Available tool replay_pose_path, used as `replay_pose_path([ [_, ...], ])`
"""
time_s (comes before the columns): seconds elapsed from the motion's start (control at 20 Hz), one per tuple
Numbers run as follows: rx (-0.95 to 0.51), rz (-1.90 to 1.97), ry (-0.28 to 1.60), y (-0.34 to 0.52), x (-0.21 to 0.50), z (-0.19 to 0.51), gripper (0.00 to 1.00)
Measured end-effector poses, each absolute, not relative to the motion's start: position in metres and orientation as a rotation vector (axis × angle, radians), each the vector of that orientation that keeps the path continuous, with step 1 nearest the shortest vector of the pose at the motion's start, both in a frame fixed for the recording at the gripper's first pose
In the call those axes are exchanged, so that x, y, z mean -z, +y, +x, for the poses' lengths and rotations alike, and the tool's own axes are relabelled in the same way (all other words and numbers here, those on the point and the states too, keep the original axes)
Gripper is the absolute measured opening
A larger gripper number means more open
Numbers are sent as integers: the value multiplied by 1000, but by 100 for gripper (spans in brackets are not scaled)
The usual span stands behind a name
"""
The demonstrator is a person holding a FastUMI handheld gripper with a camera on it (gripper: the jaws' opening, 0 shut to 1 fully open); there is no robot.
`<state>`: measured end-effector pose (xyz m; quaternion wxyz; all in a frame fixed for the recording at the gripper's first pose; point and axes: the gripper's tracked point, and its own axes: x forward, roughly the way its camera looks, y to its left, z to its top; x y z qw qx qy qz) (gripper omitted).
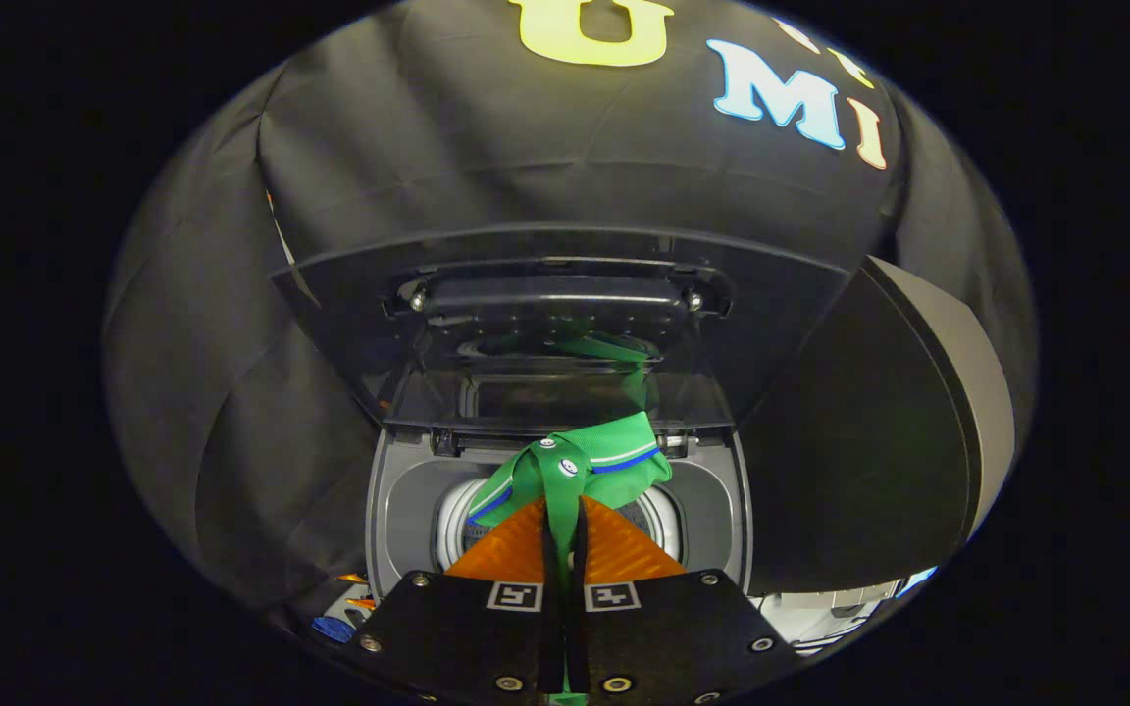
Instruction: Put the clothes into the washing machine and then close the washing machine lid.
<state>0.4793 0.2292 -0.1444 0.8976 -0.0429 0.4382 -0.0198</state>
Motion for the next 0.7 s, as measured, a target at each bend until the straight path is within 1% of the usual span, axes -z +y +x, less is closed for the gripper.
replay_pose_path([
  [0.3,11,-66,873,234,175,488,2],
  [0.7,3,-90,926,232,222,478,2],
])
